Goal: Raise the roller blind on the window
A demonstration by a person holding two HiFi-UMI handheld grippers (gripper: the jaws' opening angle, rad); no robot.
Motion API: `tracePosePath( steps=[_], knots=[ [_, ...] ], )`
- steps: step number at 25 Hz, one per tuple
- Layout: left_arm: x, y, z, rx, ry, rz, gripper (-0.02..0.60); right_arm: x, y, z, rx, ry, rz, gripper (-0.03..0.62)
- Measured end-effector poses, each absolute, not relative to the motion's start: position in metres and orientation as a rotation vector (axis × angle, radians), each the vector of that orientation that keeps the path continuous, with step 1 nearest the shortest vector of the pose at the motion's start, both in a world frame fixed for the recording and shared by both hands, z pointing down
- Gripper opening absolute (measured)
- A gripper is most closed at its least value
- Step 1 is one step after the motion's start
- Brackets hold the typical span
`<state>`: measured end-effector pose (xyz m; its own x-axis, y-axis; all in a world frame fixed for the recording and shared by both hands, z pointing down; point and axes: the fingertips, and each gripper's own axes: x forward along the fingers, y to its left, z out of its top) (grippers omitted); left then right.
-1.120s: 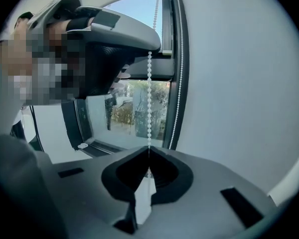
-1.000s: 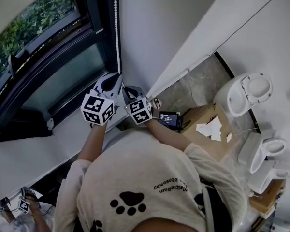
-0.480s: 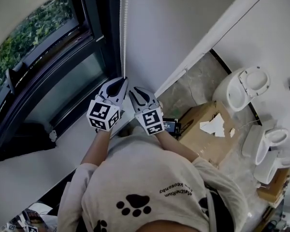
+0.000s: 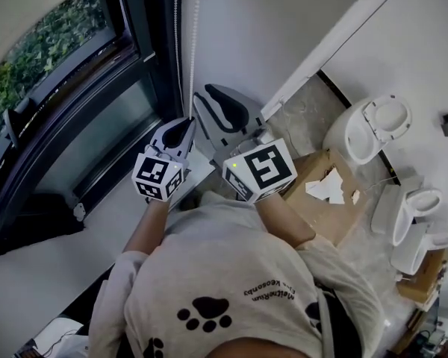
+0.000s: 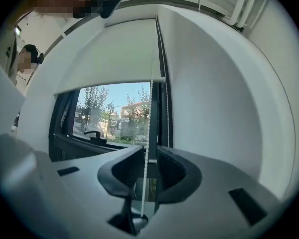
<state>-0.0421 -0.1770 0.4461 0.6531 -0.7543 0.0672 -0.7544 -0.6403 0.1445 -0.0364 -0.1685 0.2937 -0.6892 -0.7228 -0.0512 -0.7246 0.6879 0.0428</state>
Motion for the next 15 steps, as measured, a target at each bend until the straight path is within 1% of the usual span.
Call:
tracePosePath(
  steps=[6, 8, 12, 15],
  knots=[
    [-0.036, -0.172, 0.446, 2.712, -1.232, 0.000, 0.009, -0.051, -0.187, 0.256, -1.192, 2.861, 0.095, 0.073],
    [-0.036, -0.173, 0.446, 2.713, -1.236, -0.003, 0.008, -0.054, -0.188, 0.251, -1.194, 2.869, 0.115, 0.018],
    [-0.036, -0.173, 0.448, 2.714, -1.243, 0.003, 0.009, -0.054, -0.187, 0.253, -1.184, 2.872, 0.112, 0.012],
    [-0.036, -0.172, 0.466, 2.693, -1.251, 0.028, 0.009, -0.053, -0.189, 0.271, -1.189, 2.905, 0.080, 0.012]
  ],
)
